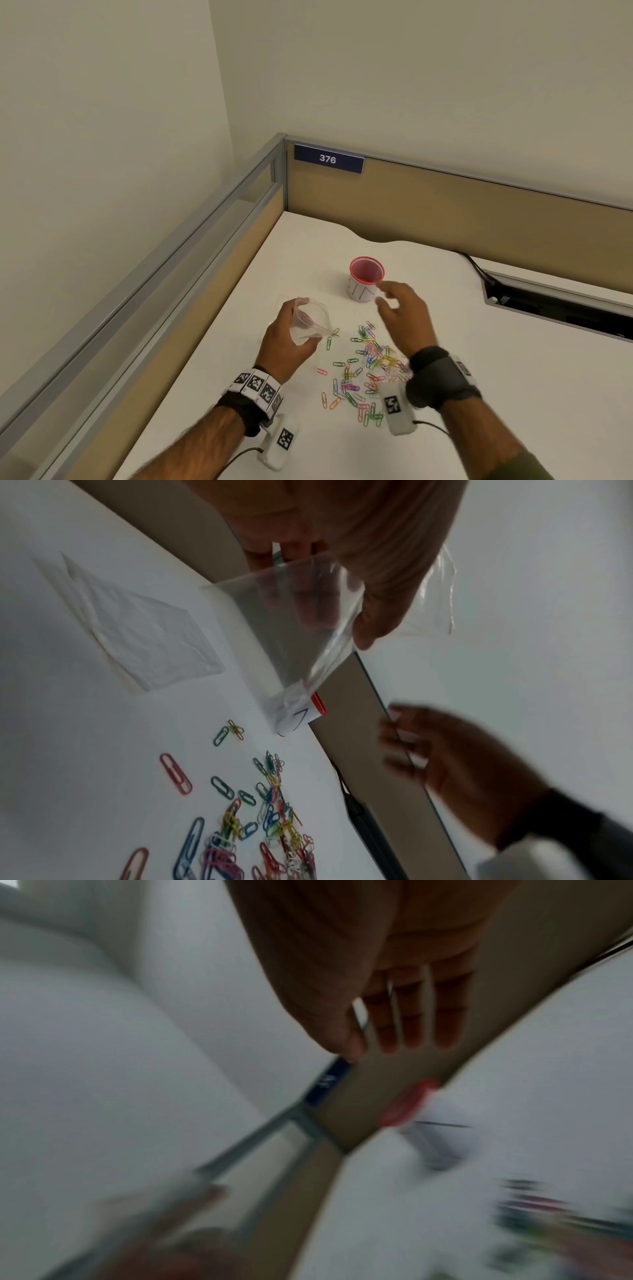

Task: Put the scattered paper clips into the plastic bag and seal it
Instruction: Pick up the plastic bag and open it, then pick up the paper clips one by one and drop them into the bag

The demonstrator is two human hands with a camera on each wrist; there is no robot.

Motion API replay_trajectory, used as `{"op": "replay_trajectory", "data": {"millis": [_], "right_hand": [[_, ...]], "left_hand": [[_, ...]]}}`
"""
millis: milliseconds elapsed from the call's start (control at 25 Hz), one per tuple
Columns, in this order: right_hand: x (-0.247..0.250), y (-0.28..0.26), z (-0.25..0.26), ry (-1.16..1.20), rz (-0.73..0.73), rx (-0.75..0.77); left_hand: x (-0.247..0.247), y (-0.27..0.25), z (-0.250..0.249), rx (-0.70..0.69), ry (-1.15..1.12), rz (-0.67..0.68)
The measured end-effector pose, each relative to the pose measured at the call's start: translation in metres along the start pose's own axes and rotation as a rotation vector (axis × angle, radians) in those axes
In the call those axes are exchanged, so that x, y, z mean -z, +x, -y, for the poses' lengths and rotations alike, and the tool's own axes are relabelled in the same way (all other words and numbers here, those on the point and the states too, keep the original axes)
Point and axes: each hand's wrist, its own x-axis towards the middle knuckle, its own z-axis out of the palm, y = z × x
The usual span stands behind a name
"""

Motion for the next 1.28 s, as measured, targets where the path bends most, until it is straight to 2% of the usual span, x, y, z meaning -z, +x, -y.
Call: {"op": "replay_trajectory", "data": {"millis": [80,160,240,360,480,760,880,1000,1120,1200,1280], "right_hand": [[0.003,-0.002,-0.043,-0.224,0.102,-0.231],[-0.008,-0.016,-0.062,-0.284,0.169,-0.314],[-0.022,-0.027,-0.044,-0.155,0.195,-0.227],[-0.043,-0.032,0.014,0.07,0.27,-0.1],[-0.056,-0.029,0.045,0.026,0.296,-0.064],[-0.067,-0.024,0.053,0.07,0.188,-0.182],[-0.064,-0.029,0.053,0.123,0.2,-0.147],[-0.053,-0.027,0.028,0.175,0.213,-0.109],[-0.039,-0.02,-0.031,-0.167,0.268,-0.138],[-0.035,-0.024,-0.074,-0.443,0.37,-0.306],[-0.041,-0.032,-0.099,-0.574,0.419,-0.412]], "left_hand": [[0.007,-0.002,0.002,0.002,-0.047,0.011],[0.011,-0.002,0.005,0.013,-0.06,0.029],[0.009,-0.004,0.008,0.017,-0.036,0.053],[0.002,-0.007,0.006,0.015,-0.012,0.115],[-0.005,-0.007,0.002,0.005,0.031,0.172],[-0.022,-0.01,-0.003,0.019,0.013,0.118],[-0.024,-0.014,-0.001,-0.014,0.051,0.057],[-0.017,-0.018,-0.002,-0.029,0.051,0.012],[-0.006,-0.019,0.001,-0.034,0.042,0.006],[-0.001,-0.019,0.004,-0.026,0.02,0.01],[0.002,-0.02,0.006,-0.022,-0.004,0.007]]}}
